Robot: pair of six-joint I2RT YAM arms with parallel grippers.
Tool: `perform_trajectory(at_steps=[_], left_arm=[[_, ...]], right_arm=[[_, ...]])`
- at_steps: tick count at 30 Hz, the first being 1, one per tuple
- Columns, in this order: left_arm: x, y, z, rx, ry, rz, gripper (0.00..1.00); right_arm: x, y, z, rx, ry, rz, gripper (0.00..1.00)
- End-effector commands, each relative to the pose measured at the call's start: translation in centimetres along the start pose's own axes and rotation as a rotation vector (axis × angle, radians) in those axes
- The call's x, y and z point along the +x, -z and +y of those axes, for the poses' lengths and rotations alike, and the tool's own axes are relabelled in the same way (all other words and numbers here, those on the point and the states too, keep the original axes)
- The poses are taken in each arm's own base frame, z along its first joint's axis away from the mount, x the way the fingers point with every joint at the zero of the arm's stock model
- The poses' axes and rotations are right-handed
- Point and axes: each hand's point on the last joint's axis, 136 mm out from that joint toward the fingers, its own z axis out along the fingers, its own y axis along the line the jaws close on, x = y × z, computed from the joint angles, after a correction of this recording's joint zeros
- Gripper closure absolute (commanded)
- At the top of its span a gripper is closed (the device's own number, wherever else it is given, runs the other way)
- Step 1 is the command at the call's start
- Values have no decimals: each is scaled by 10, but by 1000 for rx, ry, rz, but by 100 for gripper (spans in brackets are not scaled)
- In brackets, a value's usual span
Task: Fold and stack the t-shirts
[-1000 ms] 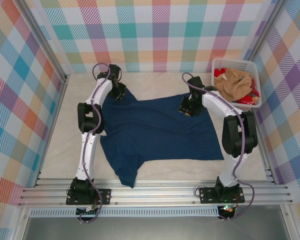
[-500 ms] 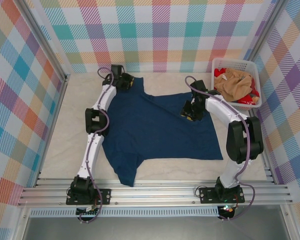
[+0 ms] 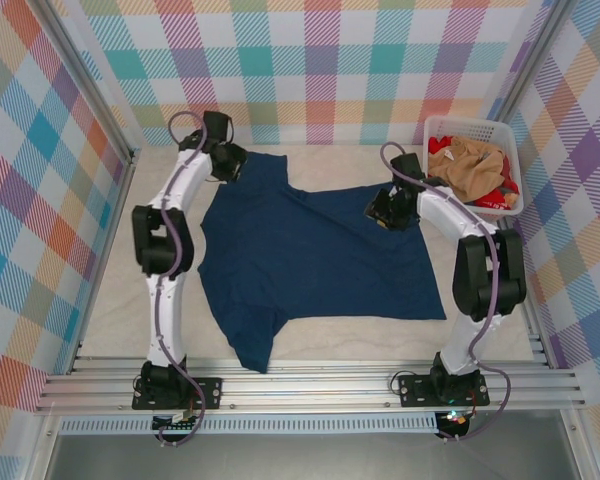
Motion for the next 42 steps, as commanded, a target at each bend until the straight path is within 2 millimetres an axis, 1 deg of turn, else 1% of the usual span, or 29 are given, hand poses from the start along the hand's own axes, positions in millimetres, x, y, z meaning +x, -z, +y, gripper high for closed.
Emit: perform_trajectory(at_steps=[1, 4, 6, 8, 10, 12, 14, 17, 19, 21, 24, 29, 31, 33, 34, 35, 37, 39, 40, 41, 42], left_arm=[[30, -11, 63, -168, 52, 115, 65], [42, -21, 96, -217, 75, 143, 66], [41, -27, 120, -290, 70, 138, 67], [39, -33, 138, -341, 63, 136, 68], [31, -37, 155, -377, 60, 121, 68], [19, -38, 175, -433, 58, 106, 68], [7, -39, 190, -468, 62, 94, 68], [-13, -39, 207, -508, 58, 83, 68], [-27, -42, 210, -504, 50, 79, 68], [-36, -46, 205, -481, 33, 84, 67], [-47, -58, 186, -414, -7, 101, 67], [-61, -84, 151, -292, -38, 111, 63], [-65, -94, 128, -215, -48, 112, 60], [-70, -95, 104, -154, -78, 92, 53], [-75, -88, 91, -143, -111, 64, 50], [-82, -78, 83, -156, -144, 16, 48], [-96, -41, 64, -196, -225, -96, 43], [-101, -3, 50, -221, -279, -183, 41], [-101, 18, 49, -253, -289, -219, 41], [-97, 35, 54, -289, -289, -231, 41], [-90, 52, 63, -329, -281, -234, 42]], right_arm=[[-18, -22, 3, -3, -38, -2, 66], [-26, -39, 1, 23, -39, 11, 67], [-30, -50, -2, 45, -43, 14, 66], [-33, -57, -3, 53, -35, 19, 66], [-34, -63, -3, 55, -31, 28, 66], [-34, -68, -3, 58, -25, 36, 66], [-36, -72, -3, 58, -23, 43, 66], [-36, -81, -2, 55, -26, 58, 66], [-35, -90, -2, 56, -36, 82, 66], [-35, -98, -1, 67, -44, 104, 66], [-35, -109, -5, 102, -69, 135, 66], [-41, -121, -27, 233, -109, 176, 66], [-50, -121, -37, 281, -123, 175, 66], [-60, -122, -40, 272, -137, 172, 66], [-66, -121, -39, 255, -141, 169, 66], [-72, -120, -37, 243, -131, 163, 66], [-86, -110, -20, 202, -70, 134, 66], [-97, -96, 1, 142, -21, 106, 65], [-101, -83, 12, 123, 3, 84, 64], [-104, -72, 20, 111, 25, 63, 64], [-104, -59, 30, 101, 47, 41, 63]])
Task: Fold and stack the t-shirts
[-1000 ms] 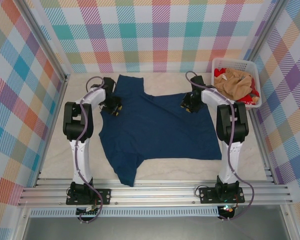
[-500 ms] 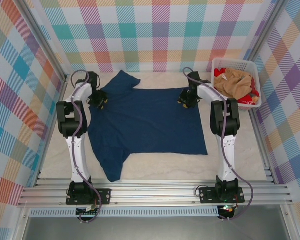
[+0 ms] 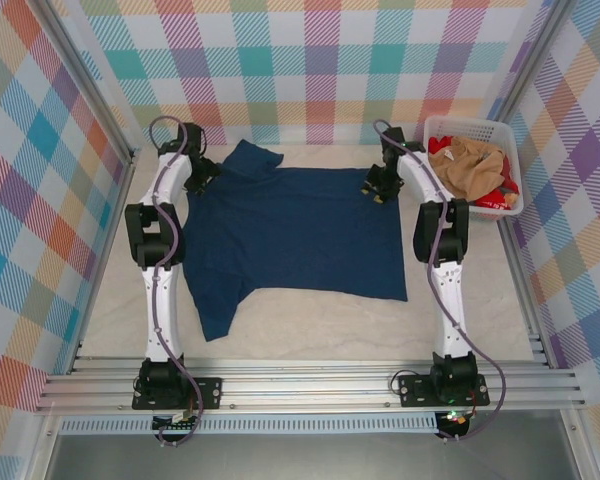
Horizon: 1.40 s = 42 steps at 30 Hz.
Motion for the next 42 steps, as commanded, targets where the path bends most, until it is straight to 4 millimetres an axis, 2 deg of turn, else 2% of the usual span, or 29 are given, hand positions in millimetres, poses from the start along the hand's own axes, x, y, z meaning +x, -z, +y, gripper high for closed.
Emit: perform_trajectory(at_steps=[1, 3, 5, 7, 10, 13, 16, 18, 21, 24, 27, 30, 33, 39, 41, 42], left_arm=[[1, 103, 20, -106, -49, -114, 42], [36, 118, 45, -123, -28, -67, 45], [81, 129, 77, -145, 3, 5, 49], [126, 145, 119, -201, 15, 73, 56], [197, 152, 171, -224, 27, 218, 60], [259, 156, 200, -213, -19, 351, 60], [294, 161, 230, -274, -54, 411, 57], [304, 162, 244, -294, -51, 407, 55], [305, 166, 256, -301, -53, 376, 53], [307, 174, 266, -309, -65, 364, 53], [315, 172, 269, -275, -72, 378, 53], [323, 167, 269, -246, -66, 396, 55], [328, 164, 272, -255, -69, 406, 55], [339, 143, 261, -240, -93, 423, 54], [336, 137, 261, -265, -115, 401, 57], [332, 135, 262, -278, -122, 381, 63]], right_arm=[[5, 59, 25, -30, 97, -59, 62], [15, 84, 31, -36, 100, -90, 62], [34, 106, 33, -56, 82, -108, 62], [63, 120, 31, -101, 45, -94, 63], [116, 127, 22, -150, 21, -36, 63], [169, 126, 7, -190, 37, 57, 63], [213, 123, -20, -181, 24, 166, 63], [235, 121, -42, -139, 19, 215, 63], [254, 119, -67, -96, 15, 239, 63], [264, 117, -85, -58, 4, 240, 63], [269, 111, -96, -40, -8, 240, 63], [270, 106, -101, -19, -23, 246, 63], [263, 102, -105, -3, -44, 239, 63], [250, 96, -114, 55, -76, 229, 63], [249, 93, -122, 89, -95, 231, 63], [249, 91, -126, 105, -101, 229, 63]])
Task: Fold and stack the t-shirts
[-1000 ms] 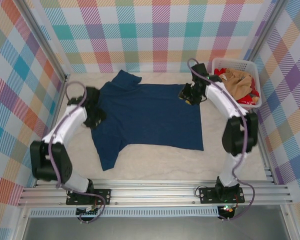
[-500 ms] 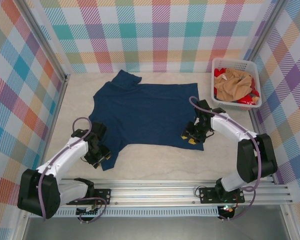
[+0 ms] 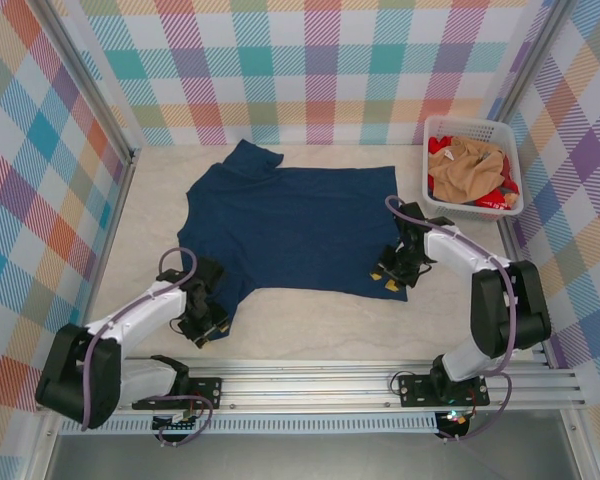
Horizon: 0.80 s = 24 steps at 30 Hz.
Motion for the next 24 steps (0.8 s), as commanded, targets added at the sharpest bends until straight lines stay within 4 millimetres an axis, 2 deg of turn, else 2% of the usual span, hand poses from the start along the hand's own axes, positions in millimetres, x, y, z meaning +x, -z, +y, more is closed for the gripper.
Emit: perform_trajectory(at_steps=[1, 5, 6, 11, 16, 19, 24], left_arm=[[-12, -4, -4, -17, -5, -66, 71], [-23, 8, -3, -23, 1, -138, 97], [-25, 14, -1, -22, -1, -155, 100], [-31, 47, 9, -42, -2, -231, 100], [-46, 75, 5, -30, 3, -310, 100], [-56, 83, 2, -36, 10, -325, 100], [-79, 83, 3, -58, 31, -333, 100]], right_arm=[[-8, 0, -10, 56, -34, -21, 63], [-17, -8, -15, 92, -28, -31, 63], [-18, -11, -17, 110, -26, -26, 63], [-26, -22, -24, 174, -3, -13, 65], [-29, -28, -25, 195, 25, 1, 65], [-32, -30, -27, 211, 40, 4, 65], [-33, -31, -27, 220, 50, 10, 66]])
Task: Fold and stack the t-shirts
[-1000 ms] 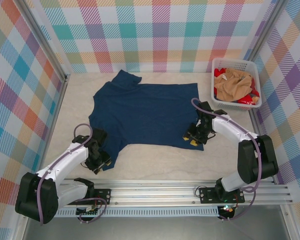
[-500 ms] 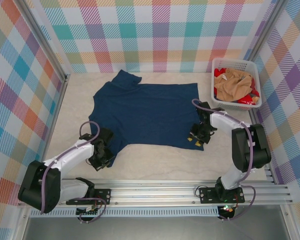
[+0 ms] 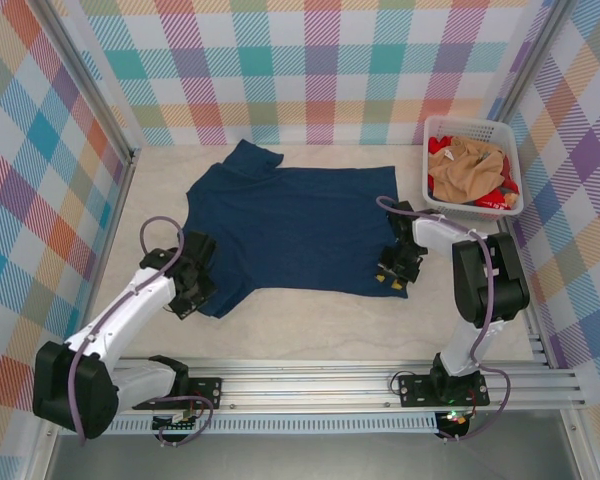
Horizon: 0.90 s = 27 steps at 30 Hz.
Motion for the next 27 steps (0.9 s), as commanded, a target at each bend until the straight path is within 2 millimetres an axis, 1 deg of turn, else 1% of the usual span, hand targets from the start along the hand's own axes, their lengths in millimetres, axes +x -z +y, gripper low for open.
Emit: perform_trajectory(at_steps=[1, 3, 6, 9, 10, 12, 14, 15, 17, 18, 20, 21, 22, 23, 24, 25, 27], left_arm=[[-19, -3, 9, -51, -9, -20, 100], [-29, -10, 8, -54, -2, -16, 100], [-44, -20, 0, -59, -17, -14, 100], [-56, -35, -6, -100, -51, -8, 100], [-60, -38, -5, -131, -60, -9, 99], [-63, -40, 0, -186, -70, -2, 80], [-60, -32, 4, -209, -78, -14, 57], [-56, -25, 3, -207, -91, -24, 53], [-42, -6, -8, -161, -156, -55, 52], [-32, 1, -12, -140, -180, -60, 52], [-3, 6, -19, -84, -224, -24, 55], [9, 6, -22, -63, -241, -5, 58], [20, 1, -25, -40, -262, 22, 64], [31, -7, -27, -22, -272, 58, 70], [39, -15, -29, -13, -272, 90, 73], [45, -24, -28, -23, -277, 120, 76], [47, -37, -31, -49, -293, 132, 78]], right_arm=[[-3, -5, -5, 33, 22, 2, 66], [-3, -5, -5, 31, 20, 4, 66], [-2, -5, -5, 31, 21, 7, 66], [-1, -6, -5, 27, 23, 12, 66], [-1, -6, -5, 27, 24, 12, 66], [-1, -4, -5, 27, 24, 9, 66], [-2, 0, -4, 24, 26, 1, 66], [-3, 2, -3, 20, 30, -5, 66], [-4, 9, -1, 14, 35, -21, 66], [-5, 13, 0, 11, 35, -29, 66], [-7, 21, 2, 3, 40, -49, 66], [-7, 24, 2, -1, 41, -56, 66], [-8, 28, 4, -8, 46, -65, 66], [-8, 32, 6, -14, 47, -72, 66], [-9, 35, 7, -20, 48, -77, 66], [-9, 39, 9, -31, 51, -83, 66], [-10, 46, 13, -49, 57, -96, 66]])
